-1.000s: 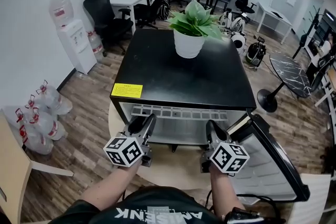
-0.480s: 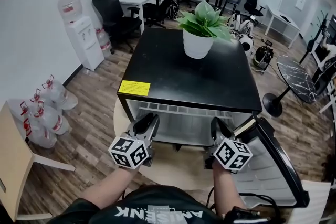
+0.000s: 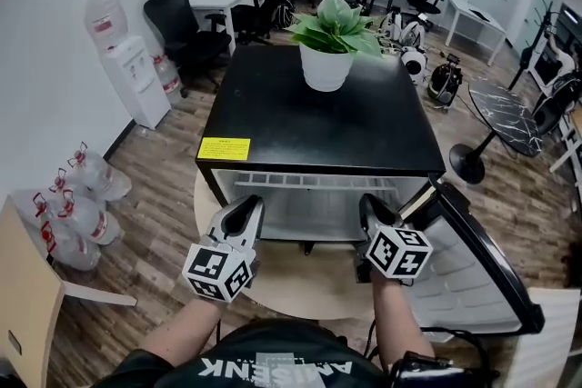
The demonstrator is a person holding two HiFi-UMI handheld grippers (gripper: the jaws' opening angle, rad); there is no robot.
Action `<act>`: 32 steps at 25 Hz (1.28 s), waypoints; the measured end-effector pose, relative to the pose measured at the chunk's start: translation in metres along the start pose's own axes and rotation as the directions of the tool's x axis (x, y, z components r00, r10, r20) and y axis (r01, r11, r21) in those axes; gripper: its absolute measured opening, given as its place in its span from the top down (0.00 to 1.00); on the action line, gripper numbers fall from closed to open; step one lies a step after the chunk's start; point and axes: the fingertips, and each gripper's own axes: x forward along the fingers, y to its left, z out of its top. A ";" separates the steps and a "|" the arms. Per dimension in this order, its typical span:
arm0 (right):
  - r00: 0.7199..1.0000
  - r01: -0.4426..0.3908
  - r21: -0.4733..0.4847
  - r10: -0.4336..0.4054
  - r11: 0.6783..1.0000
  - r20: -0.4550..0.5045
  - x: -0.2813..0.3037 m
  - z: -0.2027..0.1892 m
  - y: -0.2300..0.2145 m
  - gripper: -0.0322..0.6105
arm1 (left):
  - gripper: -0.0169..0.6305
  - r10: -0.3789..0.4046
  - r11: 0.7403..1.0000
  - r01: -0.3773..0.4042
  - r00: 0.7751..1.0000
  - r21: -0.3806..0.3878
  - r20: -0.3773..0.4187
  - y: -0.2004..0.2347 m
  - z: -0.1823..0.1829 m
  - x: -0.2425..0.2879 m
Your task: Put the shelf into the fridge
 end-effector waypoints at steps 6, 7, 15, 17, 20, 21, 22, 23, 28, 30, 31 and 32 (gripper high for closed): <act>1.000 -0.014 -0.009 0.014 1.000 0.009 -0.023 -0.002 0.023 0.93 | 0.97 -0.053 0.999 0.053 0.999 -0.004 0.006 0.000 0.012 -0.020; 1.000 -0.025 -0.023 0.025 0.999 0.011 -0.028 -0.002 0.029 0.93 | 0.97 -0.067 0.998 0.067 0.998 -0.021 0.006 0.000 0.011 -0.023; 0.996 -0.020 -0.090 0.027 0.996 0.082 -0.068 0.003 0.063 0.93 | 0.97 -0.206 0.975 0.207 0.978 -0.076 0.025 -0.009 0.007 -0.041; 0.995 0.011 -0.090 -0.002 0.996 0.098 -0.078 0.002 0.066 0.93 | 0.97 -0.219 0.974 0.220 0.976 -0.061 0.015 -0.008 0.004 -0.044; 0.992 0.056 -0.101 -0.044 0.993 0.119 -0.089 0.001 0.071 0.93 | 0.97 -0.241 0.970 0.241 0.970 -0.011 0.003 -0.006 0.003 -0.049; 0.990 0.062 -0.103 -0.049 0.993 0.130 -0.094 0.001 0.073 0.93 | 0.97 -0.255 0.967 0.255 0.967 -0.003 0.004 -0.007 0.006 -0.052; 0.989 0.069 -0.105 -0.054 0.992 0.141 -0.099 0.003 0.077 0.93 | 0.97 -0.271 0.963 0.271 0.963 -0.004 0.008 -0.009 0.011 -0.055; 0.987 0.077 -0.108 -0.060 0.991 0.151 -0.104 0.004 0.081 0.93 | 0.97 -0.285 0.958 0.286 0.958 -0.012 0.012 -0.011 0.017 -0.059; 0.983 0.089 -0.134 -0.065 0.987 0.174 -0.128 0.014 0.099 0.93 | 0.97 -0.301 0.954 0.301 0.954 0.004 0.017 -0.018 0.036 -0.067; 0.982 0.090 -0.159 -0.062 0.983 0.176 -0.135 0.017 0.103 0.93 | 0.97 -0.289 0.957 0.289 0.957 0.013 0.000 -0.020 0.033 -0.068; 0.982 0.092 -0.173 -0.061 0.981 0.180 -0.138 0.018 0.105 0.93 | 0.97 -0.277 0.961 0.277 0.961 0.019 -0.010 -0.020 0.031 -0.069; 0.982 0.091 -0.185 -0.057 0.978 0.183 -0.140 0.020 0.106 0.94 | 0.97 -0.259 0.965 0.260 0.966 0.023 -0.020 -0.019 0.029 -0.070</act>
